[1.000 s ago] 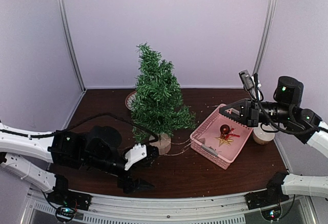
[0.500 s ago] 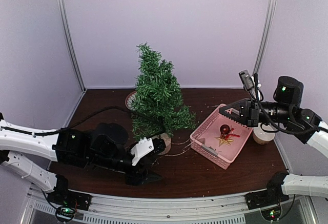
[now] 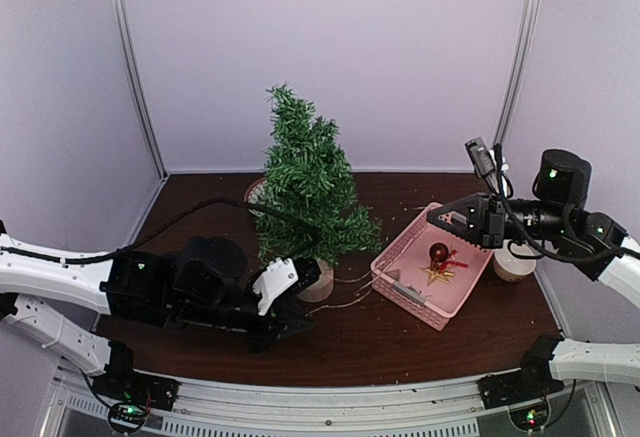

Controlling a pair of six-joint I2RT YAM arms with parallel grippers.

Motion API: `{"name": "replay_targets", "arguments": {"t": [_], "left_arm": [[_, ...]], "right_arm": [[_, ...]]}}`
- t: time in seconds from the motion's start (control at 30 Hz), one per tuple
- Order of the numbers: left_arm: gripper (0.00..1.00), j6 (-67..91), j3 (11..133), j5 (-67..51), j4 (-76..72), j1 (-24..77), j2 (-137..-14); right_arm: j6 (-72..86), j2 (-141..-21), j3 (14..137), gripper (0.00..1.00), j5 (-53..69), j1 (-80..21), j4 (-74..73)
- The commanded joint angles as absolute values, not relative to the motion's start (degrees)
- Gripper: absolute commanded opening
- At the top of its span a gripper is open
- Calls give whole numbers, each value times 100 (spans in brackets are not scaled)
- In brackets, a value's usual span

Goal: Decorate the small christmas tree

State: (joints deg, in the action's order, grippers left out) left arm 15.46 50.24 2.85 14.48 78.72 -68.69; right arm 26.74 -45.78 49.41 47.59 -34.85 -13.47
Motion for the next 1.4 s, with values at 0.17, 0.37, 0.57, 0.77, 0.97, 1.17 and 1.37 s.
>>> {"name": "replay_targets", "arguments": {"t": [0.17,0.37,0.57,0.77,0.97,1.17,1.37], "left_arm": [[0,1707,4861,838,1292,7889,-6409],[0,2403,4221,1574,1843,7639,-5538],[0,3162,3877,2359,2763,7405,-4714],[0,3324,3710,2761,3303,7189,-3739],[0,3112,3882,2906,3719,7095,-3047],[0,2566,4162,2590,3456,7093,-3310],[0,1877,4372,2364,2928,7084,-3200]], "right_arm": [[2444,-4390,4843,0,4372,-3524,-1484],[2333,-4279,4832,0,3678,-3500,-1872],[2221,-4120,4827,0,3423,-3414,-2268],[2107,-3913,4720,0,3225,-3309,-2715],[2175,-3955,4490,0,3394,-3252,-2714],[2199,-4537,4190,0,4244,-3298,-2377],[2111,-4792,3950,0,4332,-3654,-2303]]}}
